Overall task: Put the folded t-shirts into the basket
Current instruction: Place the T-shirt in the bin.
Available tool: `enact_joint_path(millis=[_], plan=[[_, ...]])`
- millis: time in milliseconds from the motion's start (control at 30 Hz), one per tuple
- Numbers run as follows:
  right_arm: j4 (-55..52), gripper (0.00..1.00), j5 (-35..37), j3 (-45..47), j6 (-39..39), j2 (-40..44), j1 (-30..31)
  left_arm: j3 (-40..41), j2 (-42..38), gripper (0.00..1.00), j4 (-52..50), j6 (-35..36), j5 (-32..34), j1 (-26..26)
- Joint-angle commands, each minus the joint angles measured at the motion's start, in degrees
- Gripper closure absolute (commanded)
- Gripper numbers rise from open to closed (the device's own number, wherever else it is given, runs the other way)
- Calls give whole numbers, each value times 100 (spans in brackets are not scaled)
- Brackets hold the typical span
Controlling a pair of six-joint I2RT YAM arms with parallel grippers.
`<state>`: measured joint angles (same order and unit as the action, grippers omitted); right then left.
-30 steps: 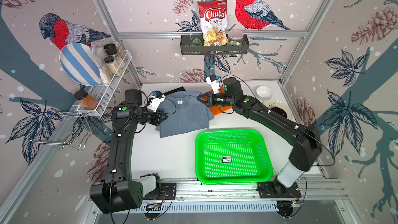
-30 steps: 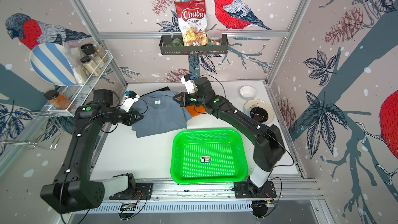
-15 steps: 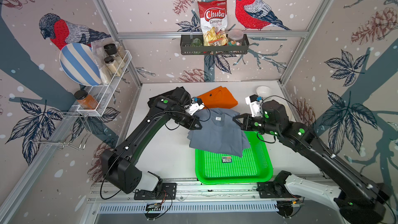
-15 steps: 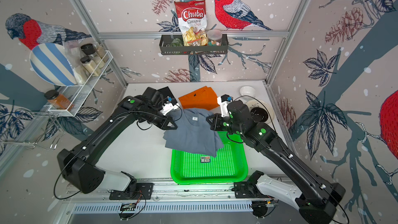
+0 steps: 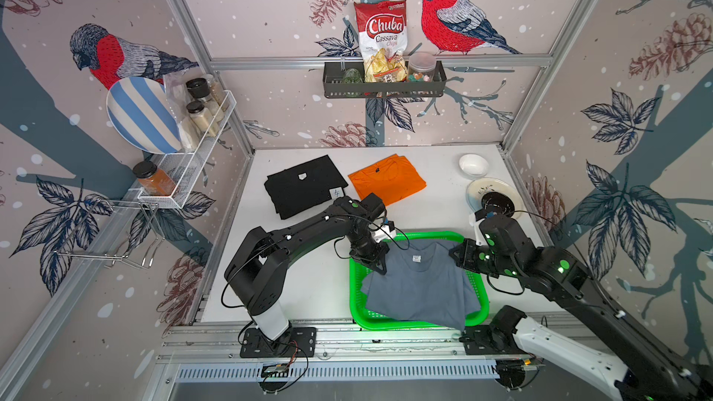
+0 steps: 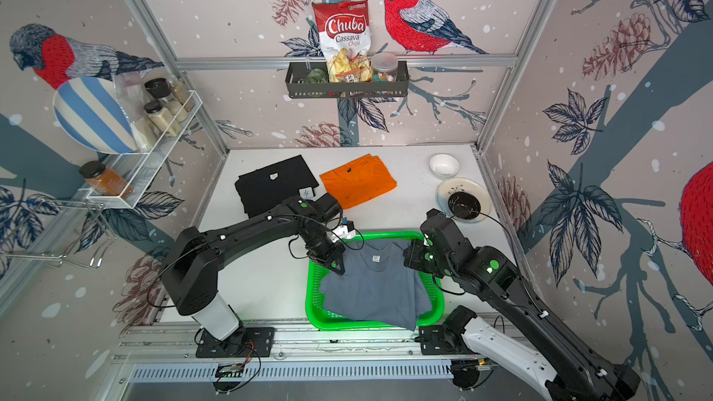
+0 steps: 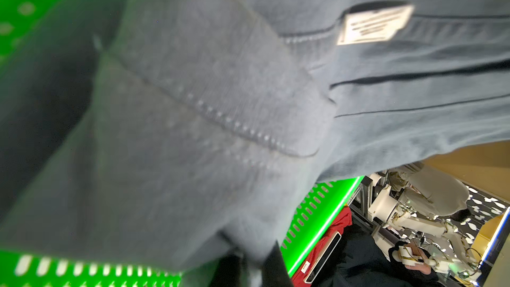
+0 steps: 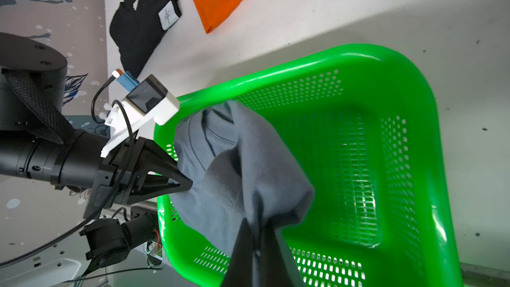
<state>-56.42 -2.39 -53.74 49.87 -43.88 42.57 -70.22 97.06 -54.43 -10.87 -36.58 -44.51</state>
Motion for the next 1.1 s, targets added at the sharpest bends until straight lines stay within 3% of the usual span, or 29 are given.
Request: enact_joint_path(millis=[0, 167, 300, 400, 500, 600, 733, 833, 900, 1067], plan=[[-130, 100, 102, 175, 68, -38, -170, 174, 64, 100, 153, -212, 264, -54], [356, 100, -172, 624, -208, -305, -516, 342, 160, 97, 326, -288, 501, -78], [899, 100, -108, 783, -537, -680, -730, 296, 140, 66, 256, -102, 827, -76], [1388, 100, -182, 867, -726, -1046, -937, 77, 92, 60, 64, 135, 1383, -51], [1570, 100, -149, 903, -848, -1474, -1097, -102, -27, 42, -117, 322, 1630, 59], [1582, 100, -70, 919, -973, -1780, -1179, -89, -181, 35, -126, 430, 1714, 189], [1596, 81, 272, 941, -1014, -1980, -1181, -274, -120, 30, -98, 740, 2301, 250], [1480, 52, 584, 931, -954, -1967, -1181, -525, 65, 28, -74, 1027, 2896, 250], [1383, 43, 636, 846, -1000, -1922, -1168, -606, 161, 29, 63, 1244, 3245, 250], [1040, 40, 864, 337, -1187, -1885, -676, -437, 28, 28, 499, 1545, 3880, 259]])
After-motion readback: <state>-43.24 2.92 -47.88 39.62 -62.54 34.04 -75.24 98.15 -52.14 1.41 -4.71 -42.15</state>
